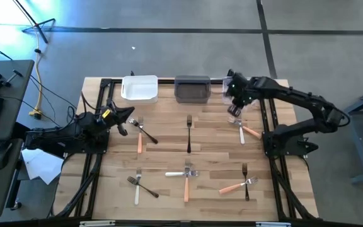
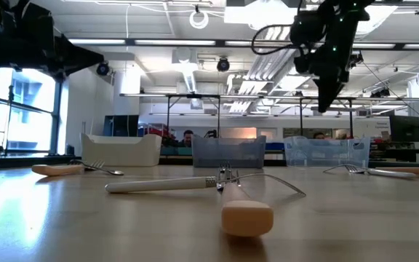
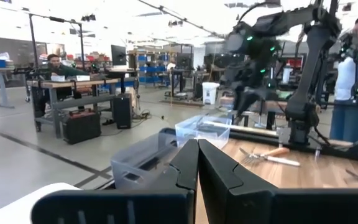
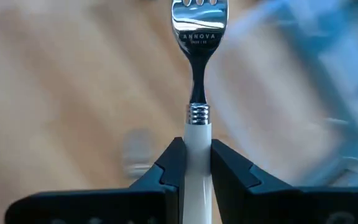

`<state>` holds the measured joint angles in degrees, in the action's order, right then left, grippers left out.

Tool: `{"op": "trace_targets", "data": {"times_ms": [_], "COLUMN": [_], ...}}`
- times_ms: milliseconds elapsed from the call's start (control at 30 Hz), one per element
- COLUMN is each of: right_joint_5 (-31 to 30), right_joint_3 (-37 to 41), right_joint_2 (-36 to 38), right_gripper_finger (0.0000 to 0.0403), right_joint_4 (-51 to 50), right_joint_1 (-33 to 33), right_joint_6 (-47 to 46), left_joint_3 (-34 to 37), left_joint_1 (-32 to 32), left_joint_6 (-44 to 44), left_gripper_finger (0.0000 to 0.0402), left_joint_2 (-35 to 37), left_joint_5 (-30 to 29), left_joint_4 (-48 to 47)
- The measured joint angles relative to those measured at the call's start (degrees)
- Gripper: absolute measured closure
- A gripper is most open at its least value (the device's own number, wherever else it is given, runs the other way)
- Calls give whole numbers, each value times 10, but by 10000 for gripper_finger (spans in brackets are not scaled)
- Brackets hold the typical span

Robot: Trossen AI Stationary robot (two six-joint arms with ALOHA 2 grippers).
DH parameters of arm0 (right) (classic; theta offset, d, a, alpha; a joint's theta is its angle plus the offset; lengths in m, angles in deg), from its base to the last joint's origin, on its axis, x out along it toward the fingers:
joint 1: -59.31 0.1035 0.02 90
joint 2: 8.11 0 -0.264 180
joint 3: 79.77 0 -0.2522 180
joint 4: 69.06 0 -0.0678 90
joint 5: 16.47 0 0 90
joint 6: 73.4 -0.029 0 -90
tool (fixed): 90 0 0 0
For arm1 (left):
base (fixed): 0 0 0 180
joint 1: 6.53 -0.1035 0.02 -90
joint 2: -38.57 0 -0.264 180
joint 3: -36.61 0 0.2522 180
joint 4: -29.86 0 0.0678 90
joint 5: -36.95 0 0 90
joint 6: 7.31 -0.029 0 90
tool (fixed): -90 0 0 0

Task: Sort silverware by color (type)
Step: Put the top left white fork into the transparent bin

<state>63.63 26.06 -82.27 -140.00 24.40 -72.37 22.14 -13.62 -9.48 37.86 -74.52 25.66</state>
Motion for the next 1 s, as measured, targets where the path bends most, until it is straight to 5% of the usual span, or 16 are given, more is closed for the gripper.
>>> {"op": "trace_targets", "data": {"times_ms": [267, 1000], "right_joint_5": [9, 18], "right_joint_3": [-1, 0], "right_joint_2": [-62, -237], "right_gripper_finger": [359, 359], "right_joint_4": [80, 137], "right_joint_1": [-140, -218], "right_joint_6": [203, 273], "left_joint_3": [0, 0], "left_joint_1": [0, 0], "left_joint_6": [1, 1], "left_gripper_finger": [399, 399], "left_joint_2": [0, 0], "left_joint_5": [0, -2], "left_joint_4": [7, 8]}}
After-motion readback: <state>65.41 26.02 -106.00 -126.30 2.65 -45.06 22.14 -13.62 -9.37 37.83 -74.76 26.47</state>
